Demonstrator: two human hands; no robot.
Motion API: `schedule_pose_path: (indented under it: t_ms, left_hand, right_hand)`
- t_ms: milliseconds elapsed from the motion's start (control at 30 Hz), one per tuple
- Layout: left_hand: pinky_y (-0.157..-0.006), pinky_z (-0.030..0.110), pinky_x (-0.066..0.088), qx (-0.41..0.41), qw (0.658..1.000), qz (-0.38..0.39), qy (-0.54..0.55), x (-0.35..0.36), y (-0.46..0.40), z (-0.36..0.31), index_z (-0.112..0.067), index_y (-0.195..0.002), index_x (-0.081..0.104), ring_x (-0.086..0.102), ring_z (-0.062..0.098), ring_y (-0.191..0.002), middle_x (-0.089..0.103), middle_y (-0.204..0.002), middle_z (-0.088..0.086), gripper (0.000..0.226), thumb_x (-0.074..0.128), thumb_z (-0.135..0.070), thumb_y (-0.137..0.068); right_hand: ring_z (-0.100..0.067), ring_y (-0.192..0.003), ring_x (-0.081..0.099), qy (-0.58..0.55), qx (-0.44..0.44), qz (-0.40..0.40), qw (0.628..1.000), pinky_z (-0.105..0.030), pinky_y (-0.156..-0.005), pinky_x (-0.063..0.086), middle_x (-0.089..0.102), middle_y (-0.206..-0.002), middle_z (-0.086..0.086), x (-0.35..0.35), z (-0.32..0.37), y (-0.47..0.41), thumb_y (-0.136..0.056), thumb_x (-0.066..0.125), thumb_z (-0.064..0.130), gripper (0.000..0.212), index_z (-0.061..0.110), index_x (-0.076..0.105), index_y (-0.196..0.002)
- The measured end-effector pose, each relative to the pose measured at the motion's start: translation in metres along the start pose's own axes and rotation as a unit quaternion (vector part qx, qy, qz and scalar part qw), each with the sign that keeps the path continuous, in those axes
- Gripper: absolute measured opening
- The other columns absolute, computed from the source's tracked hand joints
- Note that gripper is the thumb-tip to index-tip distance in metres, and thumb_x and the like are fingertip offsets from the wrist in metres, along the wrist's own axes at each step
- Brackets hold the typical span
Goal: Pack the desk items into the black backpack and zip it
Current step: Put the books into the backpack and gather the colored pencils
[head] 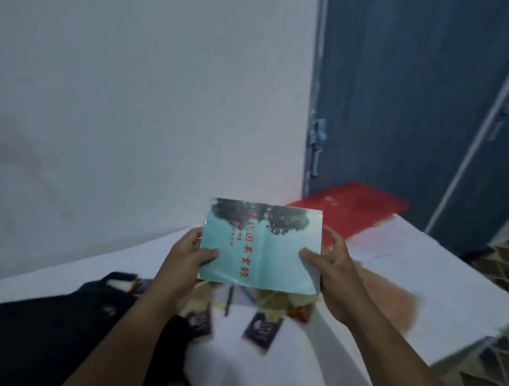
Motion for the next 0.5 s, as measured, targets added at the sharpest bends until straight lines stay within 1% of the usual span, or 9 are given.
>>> schedule_pose_path:
  t_ms: [100, 167, 233, 300, 367, 400, 433, 467, 500]
  left_hand:
    - [-0.087, 0.044, 0.058, 0.004, 0.998, -0.023, -0.051, -0.077, 0.037, 0.022, -0.015, -0.118, 0.066, 0.074, 0.027, -0.099, 0.076, -0.110, 0.007, 0.036, 0.057, 0.010, -0.093]
    - [-0.092, 0.039, 0.057, 0.020, 0.991, -0.023, -0.132, -0.121, 0.064, 0.035, -0.027, -0.122, 0.066, 0.073, 0.018, -0.104, 0.075, -0.115, -0.002, 0.037, 0.060, 0.000, -0.097]
    - [-0.097, 0.030, 0.053, 0.025, 0.974, 0.000, -0.223, -0.149, 0.090, 0.049, -0.041, -0.134, 0.054, 0.067, 0.002, -0.111, 0.070, -0.123, -0.017, 0.041, 0.062, -0.021, -0.099]
    - [-0.097, 0.018, 0.048, 0.014, 0.954, 0.013, -0.298, -0.167, 0.116, 0.064, -0.050, -0.146, 0.031, 0.057, -0.007, -0.118, 0.061, -0.127, -0.031, 0.066, 0.067, -0.040, -0.093]
    - [-0.098, 0.015, 0.042, -0.023, 0.937, 0.021, -0.349, -0.180, 0.137, 0.087, -0.047, -0.155, 0.006, 0.048, -0.003, -0.125, 0.049, -0.133, -0.028, 0.106, 0.076, -0.060, -0.076]
    - [-0.104, 0.021, 0.040, -0.037, 0.924, 0.017, -0.380, -0.183, 0.145, 0.098, -0.044, -0.156, -0.003, 0.043, 0.001, -0.132, 0.043, -0.141, -0.022, 0.124, 0.076, -0.071, -0.065]
    - [-0.112, 0.031, 0.037, -0.051, 0.906, 0.011, -0.421, -0.184, 0.148, 0.109, -0.040, -0.157, -0.006, 0.034, 0.006, -0.141, 0.034, -0.151, -0.016, 0.134, 0.072, -0.082, -0.057]
    - [-0.118, 0.041, 0.030, -0.069, 0.881, 0.019, -0.468, -0.184, 0.152, 0.119, -0.035, -0.158, -0.002, 0.023, 0.010, -0.148, 0.023, -0.159, -0.012, 0.137, 0.065, -0.090, -0.052]
    - [-0.120, 0.046, 0.024, -0.081, 0.852, 0.038, -0.516, -0.179, 0.155, 0.127, -0.031, -0.158, 0.007, 0.011, 0.012, -0.153, 0.014, -0.163, -0.008, 0.135, 0.058, -0.095, -0.051]
  right_hand:
    - [-0.030, -0.106, 0.070, 0.028, 0.041, 0.084, 0.995, -0.046, -0.079, 0.060, 0.071, -0.123, -0.007, 0.075, -0.045, 0.023, -0.097, 0.056, 0.000, 0.046, 0.026, 0.051, -0.135]
    - [-0.032, -0.106, 0.070, 0.025, 0.067, 0.102, 0.992, -0.048, -0.078, 0.059, 0.072, -0.120, -0.007, 0.113, -0.074, 0.039, -0.096, 0.055, -0.002, 0.044, 0.024, 0.054, -0.133]
    - [-0.037, -0.108, 0.068, -0.005, 0.087, 0.092, 0.992, -0.057, -0.087, 0.056, 0.071, -0.122, -0.010, 0.137, -0.099, 0.053, -0.094, 0.058, -0.003, 0.044, 0.022, 0.057, -0.130]
    - [-0.037, -0.113, 0.066, -0.017, 0.083, 0.048, 0.995, -0.063, -0.094, 0.051, 0.068, -0.128, -0.007, 0.149, -0.115, 0.066, -0.093, 0.063, 0.001, 0.047, 0.026, 0.056, -0.132]
    - [-0.034, -0.114, 0.066, -0.012, 0.068, 0.008, 0.998, -0.063, -0.095, 0.050, 0.068, -0.128, -0.004, 0.156, -0.123, 0.077, -0.094, 0.064, 0.003, 0.048, 0.028, 0.055, -0.134]
    - [-0.033, -0.112, 0.067, -0.017, 0.063, -0.018, 0.998, -0.061, -0.095, 0.051, 0.069, -0.127, -0.003, 0.155, -0.126, 0.083, -0.095, 0.062, 0.002, 0.047, 0.028, 0.055, -0.134]
    - [-0.031, -0.113, 0.067, -0.027, 0.054, -0.039, 0.997, -0.059, -0.096, 0.051, 0.068, -0.127, -0.003, 0.153, -0.127, 0.088, -0.096, 0.062, 0.003, 0.047, 0.028, 0.054, -0.134]
    - [-0.030, -0.116, 0.065, -0.034, 0.050, -0.067, 0.996, -0.058, -0.099, 0.049, 0.065, -0.132, -0.002, 0.151, -0.130, 0.095, -0.094, 0.064, 0.006, 0.050, 0.029, 0.052, -0.137]
    - [-0.030, -0.121, 0.062, -0.038, 0.046, -0.091, 0.994, -0.059, -0.101, 0.047, 0.062, -0.137, -0.002, 0.148, -0.132, 0.102, -0.092, 0.068, 0.011, 0.055, 0.030, 0.049, -0.140]
Point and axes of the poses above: each hand's wrist, its own y-axis away from the middle knuckle, its own x-axis out of the palm, z = x × y, the point moved 10 cm from there along -y, towards the middle knuckle
